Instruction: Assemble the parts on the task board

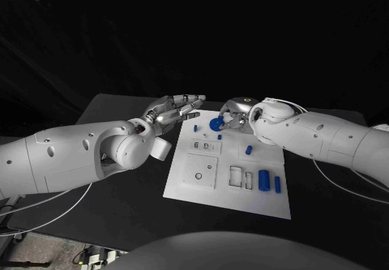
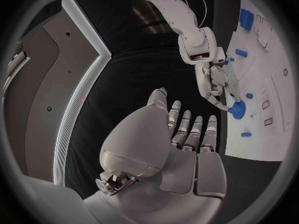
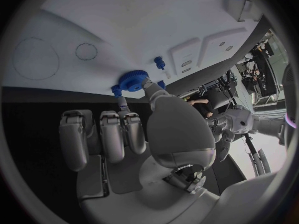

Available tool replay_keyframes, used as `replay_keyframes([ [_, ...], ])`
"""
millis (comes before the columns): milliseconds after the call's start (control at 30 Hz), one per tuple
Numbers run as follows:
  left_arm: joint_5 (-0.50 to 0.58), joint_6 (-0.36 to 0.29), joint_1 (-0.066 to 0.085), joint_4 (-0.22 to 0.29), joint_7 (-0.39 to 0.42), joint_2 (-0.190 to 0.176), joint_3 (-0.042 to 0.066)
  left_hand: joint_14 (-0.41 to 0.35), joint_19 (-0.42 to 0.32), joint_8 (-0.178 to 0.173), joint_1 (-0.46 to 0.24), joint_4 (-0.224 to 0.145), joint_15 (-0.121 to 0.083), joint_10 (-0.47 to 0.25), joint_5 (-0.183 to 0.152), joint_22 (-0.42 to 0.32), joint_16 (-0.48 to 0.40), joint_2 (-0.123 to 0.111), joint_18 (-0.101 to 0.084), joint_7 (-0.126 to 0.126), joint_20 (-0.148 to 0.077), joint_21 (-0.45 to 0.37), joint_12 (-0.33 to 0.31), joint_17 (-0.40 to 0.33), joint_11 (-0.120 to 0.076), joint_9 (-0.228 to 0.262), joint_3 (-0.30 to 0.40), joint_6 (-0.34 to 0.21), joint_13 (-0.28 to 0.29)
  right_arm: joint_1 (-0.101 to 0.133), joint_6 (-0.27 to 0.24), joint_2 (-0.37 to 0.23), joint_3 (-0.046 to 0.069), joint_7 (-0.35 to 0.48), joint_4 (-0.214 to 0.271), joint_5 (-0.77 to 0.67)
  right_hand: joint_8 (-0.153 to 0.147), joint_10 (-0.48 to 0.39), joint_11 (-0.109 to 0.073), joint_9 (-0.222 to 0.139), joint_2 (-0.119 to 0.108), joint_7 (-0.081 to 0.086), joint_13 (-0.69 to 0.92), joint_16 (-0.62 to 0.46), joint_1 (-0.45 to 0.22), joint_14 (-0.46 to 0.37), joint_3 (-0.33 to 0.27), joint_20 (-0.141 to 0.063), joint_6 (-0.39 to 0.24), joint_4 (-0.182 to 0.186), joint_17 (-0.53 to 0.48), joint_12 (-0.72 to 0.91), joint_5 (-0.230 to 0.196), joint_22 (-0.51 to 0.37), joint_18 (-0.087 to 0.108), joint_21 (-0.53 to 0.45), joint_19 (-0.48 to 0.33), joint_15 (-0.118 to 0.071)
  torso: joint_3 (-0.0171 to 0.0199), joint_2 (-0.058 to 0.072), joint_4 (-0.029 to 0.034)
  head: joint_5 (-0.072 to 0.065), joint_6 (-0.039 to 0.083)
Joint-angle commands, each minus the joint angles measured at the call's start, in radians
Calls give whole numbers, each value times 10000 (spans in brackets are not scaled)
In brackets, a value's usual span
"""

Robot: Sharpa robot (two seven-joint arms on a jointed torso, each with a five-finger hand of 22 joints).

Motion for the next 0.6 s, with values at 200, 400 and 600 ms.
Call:
replay_keyframes([
  [200,-36,-19,4,-26,89,-90,5,81,109,69,114,-34,2,85,85,20,97,-52,-172,58,-3,54,89,17,41,14,66,82,14,356,-1364,-1421,-4,673,1438,489,30,1055,-293,-159,164,-310,2634,35,280,1061,-70,-194,115,-87,2634,39,583,2377,-23,33,422,-210,-100,-106,-147,51,1],
  [400,-36,3,-3,-36,78,-130,2,88,123,87,176,-75,15,95,100,20,119,-65,-202,65,-4,62,104,17,46,14,108,96,15,606,-1696,-3009,-10,1139,2811,1118,117,1055,-553,-164,190,-718,2634,35,685,1061,26,-361,315,-285,2634,39,1301,2397,-38,73,475,-406,-149,-138,-269,111,1],
  [600,-36,36,-35,-35,88,-241,1,90,127,95,210,-99,17,97,107,19,130,-72,-218,70,-5,63,104,17,53,14,132,97,14,519,-1978,-4101,-30,1946,3239,2370,89,1055,-742,-135,127,-900,2634,35,809,1061,97,-561,292,-302,2634,39,2088,2410,-49,99,508,-595,-179,-135,-470,185,1],
])
